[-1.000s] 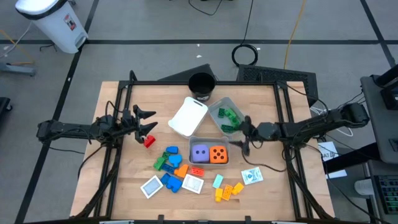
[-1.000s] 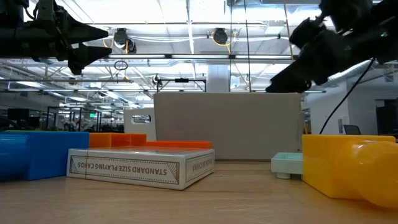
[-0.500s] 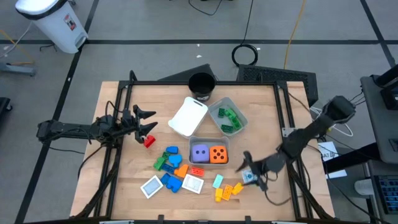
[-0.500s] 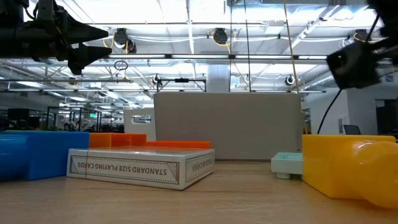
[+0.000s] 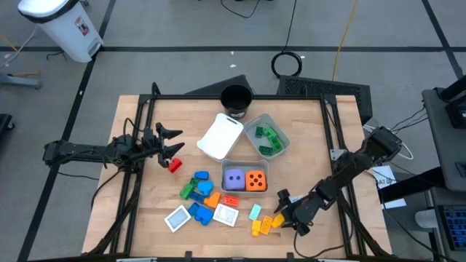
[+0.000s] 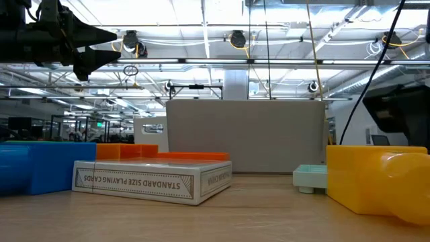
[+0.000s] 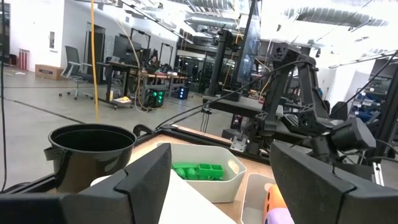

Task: Pick & Place Toys
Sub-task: Put the yellow game piece into the top gray bin

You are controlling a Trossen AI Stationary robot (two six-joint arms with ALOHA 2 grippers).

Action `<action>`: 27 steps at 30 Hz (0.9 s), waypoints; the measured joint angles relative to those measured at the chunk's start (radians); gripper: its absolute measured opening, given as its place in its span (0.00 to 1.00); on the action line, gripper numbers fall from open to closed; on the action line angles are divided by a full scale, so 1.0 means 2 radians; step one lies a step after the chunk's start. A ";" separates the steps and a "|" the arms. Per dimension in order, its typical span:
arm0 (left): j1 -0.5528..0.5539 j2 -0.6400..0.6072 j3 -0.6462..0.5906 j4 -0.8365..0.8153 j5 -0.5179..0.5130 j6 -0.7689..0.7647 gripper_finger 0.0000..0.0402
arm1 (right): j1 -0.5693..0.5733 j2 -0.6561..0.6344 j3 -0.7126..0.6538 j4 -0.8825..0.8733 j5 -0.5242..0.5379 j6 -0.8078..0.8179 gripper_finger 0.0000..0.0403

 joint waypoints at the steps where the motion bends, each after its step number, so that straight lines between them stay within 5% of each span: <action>1: 0.000 0.000 0.000 0.000 0.000 0.000 0.69 | 0.000 0.001 0.000 -0.001 0.000 -0.001 0.64; 18: 0.000 0.000 0.000 0.000 0.000 0.000 0.69 | 0.023 -0.003 0.000 0.006 -0.002 -0.001 0.24; 27: 0.000 0.000 0.000 0.000 0.000 0.000 0.69 | 0.029 -0.097 0.000 0.005 0.013 -0.005 0.30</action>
